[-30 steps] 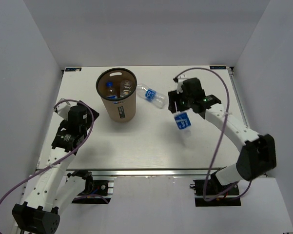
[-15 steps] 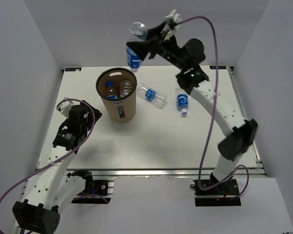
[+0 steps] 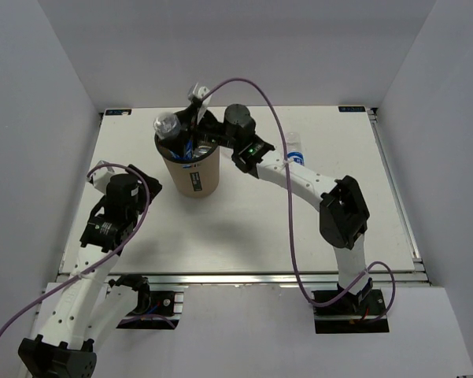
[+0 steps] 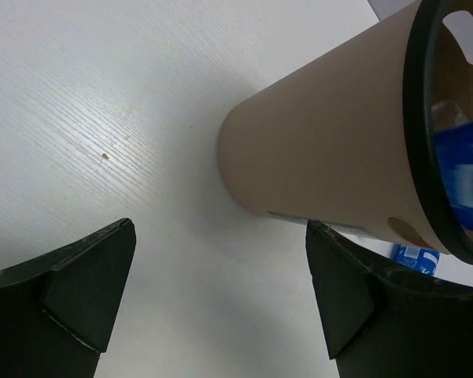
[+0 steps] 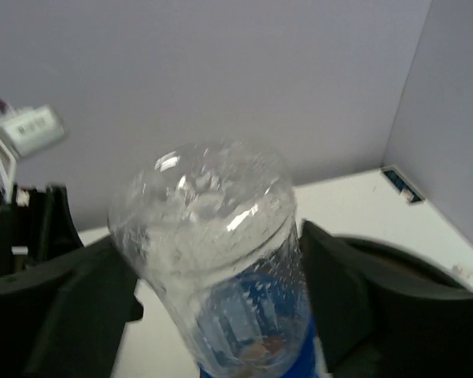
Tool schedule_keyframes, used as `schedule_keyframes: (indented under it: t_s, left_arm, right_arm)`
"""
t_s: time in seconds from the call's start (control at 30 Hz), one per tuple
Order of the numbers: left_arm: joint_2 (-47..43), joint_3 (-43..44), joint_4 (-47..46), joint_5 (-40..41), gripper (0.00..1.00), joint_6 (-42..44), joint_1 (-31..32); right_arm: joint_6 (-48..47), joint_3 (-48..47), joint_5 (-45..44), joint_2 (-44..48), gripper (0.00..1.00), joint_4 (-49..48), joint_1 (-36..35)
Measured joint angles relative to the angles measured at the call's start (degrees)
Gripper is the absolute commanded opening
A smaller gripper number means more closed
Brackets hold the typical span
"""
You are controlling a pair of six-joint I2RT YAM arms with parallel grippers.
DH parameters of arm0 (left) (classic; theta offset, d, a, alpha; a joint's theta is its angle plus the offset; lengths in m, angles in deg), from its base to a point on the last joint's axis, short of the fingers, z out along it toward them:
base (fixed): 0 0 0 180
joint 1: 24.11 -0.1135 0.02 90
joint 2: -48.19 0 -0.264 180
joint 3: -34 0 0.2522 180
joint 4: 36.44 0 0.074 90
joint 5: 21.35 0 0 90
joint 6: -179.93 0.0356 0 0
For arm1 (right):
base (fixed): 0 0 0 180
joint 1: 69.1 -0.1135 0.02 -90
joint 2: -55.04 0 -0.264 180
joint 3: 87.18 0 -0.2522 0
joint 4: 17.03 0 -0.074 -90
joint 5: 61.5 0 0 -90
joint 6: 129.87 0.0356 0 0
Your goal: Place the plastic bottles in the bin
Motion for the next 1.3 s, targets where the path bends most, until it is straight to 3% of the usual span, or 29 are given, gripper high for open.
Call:
schedule_keyframes:
  t_s: [0.27,0.47,0.6,0.7,0.87,1.0,1.17,1.3]
  left_arm:
    - [0.35,0.00,0.04,0.07,0.98,0.04,0.00]
    - [1.53,0.00,0.00,0.61,0.98,0.02,0.00]
    - [2.93,0.00,-0.20,0.68,0.98,0.02,0.00]
    - [3.91,0.00,-0.57,0.76,0.98,0.02,0.00]
    - [5.57,0.00,-0.74,1.42,0.98,0.04,0.00]
    - [6.64,0.00,-0.42,2.73,0.98,-0.02,0.00]
    - [7.04,0.02,1.11,4.44,0.98,-0.31,0.00]
    - [7.04,0.17,2.47,5.68,0.98,-0.59,0.00]
  right_arm:
    - [-5.14,0.35,-2.45,1.84,0.89,6.45,-0.31]
    - [-7.15,3.76,-8.04,11.85,0.89,10.69,1.86]
    - [-4.63,10.14,-12.96,19.69,0.89,12.87,8.87]
    - [-1.53,11.54,-16.41,20.55,0.89,17.88,18.10]
    - [-0.83,9.01,-30.05,12.70,0.89,30.84,27.34]
    - [-1.09,1.49,-36.98,0.55,0.89,41.94,28.06]
    - [-1.57,-14.71,-43.32,-17.00,0.89,53.96,28.48]
    - [-1.40,-18.45,-45.27,-23.45,0.89,58.38,29.33]
